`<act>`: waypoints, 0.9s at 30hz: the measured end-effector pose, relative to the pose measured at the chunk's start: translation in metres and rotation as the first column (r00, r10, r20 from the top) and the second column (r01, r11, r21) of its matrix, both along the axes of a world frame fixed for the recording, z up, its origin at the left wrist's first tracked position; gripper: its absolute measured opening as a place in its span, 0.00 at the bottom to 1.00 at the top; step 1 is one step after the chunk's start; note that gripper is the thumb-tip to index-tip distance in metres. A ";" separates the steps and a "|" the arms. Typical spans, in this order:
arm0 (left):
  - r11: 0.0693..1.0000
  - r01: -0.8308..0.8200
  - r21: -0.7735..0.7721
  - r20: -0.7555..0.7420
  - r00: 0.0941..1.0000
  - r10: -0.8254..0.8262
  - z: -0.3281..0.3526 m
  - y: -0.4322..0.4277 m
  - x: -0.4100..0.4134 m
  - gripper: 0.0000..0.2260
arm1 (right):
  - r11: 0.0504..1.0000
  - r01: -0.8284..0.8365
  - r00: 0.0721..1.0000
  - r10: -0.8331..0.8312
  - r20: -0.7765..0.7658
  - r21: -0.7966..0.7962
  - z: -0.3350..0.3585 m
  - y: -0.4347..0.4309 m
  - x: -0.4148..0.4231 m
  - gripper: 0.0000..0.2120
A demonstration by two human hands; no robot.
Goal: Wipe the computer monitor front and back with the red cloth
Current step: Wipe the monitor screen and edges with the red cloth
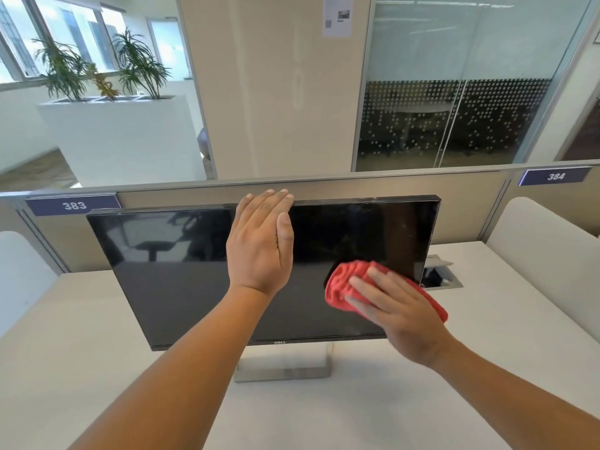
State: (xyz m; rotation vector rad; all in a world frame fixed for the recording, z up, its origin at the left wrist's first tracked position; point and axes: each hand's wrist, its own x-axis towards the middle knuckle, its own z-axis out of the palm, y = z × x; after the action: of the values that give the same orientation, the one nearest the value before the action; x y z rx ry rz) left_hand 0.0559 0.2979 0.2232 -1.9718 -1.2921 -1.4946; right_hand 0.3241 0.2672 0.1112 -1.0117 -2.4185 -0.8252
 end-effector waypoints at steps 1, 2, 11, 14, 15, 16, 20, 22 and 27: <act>1.000 -0.003 0.002 -0.005 1.000 0.003 0.000 0.001 0.000 0.25 | 0.999 0.024 0.995 -0.019 -0.102 0.042 0.011 0.003 0.000 0.20; 1.000 -0.006 0.006 -0.011 1.000 0.006 -0.001 0.001 0.000 0.25 | 0.995 0.050 0.977 -0.031 -0.213 0.086 0.024 0.007 -0.004 0.18; 1.000 -0.005 0.028 -0.013 1.000 0.005 -0.002 0.006 0.001 0.24 | 0.988 -0.142 0.989 0.144 -0.031 0.068 0.063 0.020 -0.081 0.23; 1.000 0.005 0.023 -0.009 1.000 -0.004 -0.003 0.004 0.001 0.25 | 0.982 -0.165 0.948 0.185 0.260 -0.096 0.023 0.007 -0.072 0.27; 1.000 0.008 0.030 -0.014 1.000 -0.007 -0.004 0.003 0.000 0.25 | 0.984 -0.143 0.941 0.169 0.294 -0.110 0.009 0.002 -0.062 0.28; 0.999 0.012 0.037 -0.017 1.000 -0.011 -0.004 0.003 0.000 0.25 | 0.986 -0.116 0.940 0.147 0.307 -0.118 -0.003 -0.001 -0.049 0.29; 0.999 0.009 0.041 -0.008 1.000 -0.009 -0.005 0.005 0.000 0.25 | 0.996 -0.029 0.975 0.047 0.216 -0.084 -0.009 -0.009 0.011 0.33; 0.999 0.003 0.042 0.006 1.000 -0.004 -0.005 0.005 0.003 0.26 | 1.000 -0.023 0.997 0.024 0.077 -0.003 0.011 -0.002 0.023 0.25; 1.000 -0.016 0.017 0.025 1.000 0.016 -0.004 0.003 0.005 0.26 | 0.980 0.017 0.964 0.037 -0.262 0.200 0.074 0.024 -0.007 0.19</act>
State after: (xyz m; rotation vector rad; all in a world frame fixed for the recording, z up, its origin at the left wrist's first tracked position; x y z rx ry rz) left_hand 0.0610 0.3008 0.2193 -1.9339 -1.2972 -1.5219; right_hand 0.3170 0.2911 0.1853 -0.9639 -2.0686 -0.8514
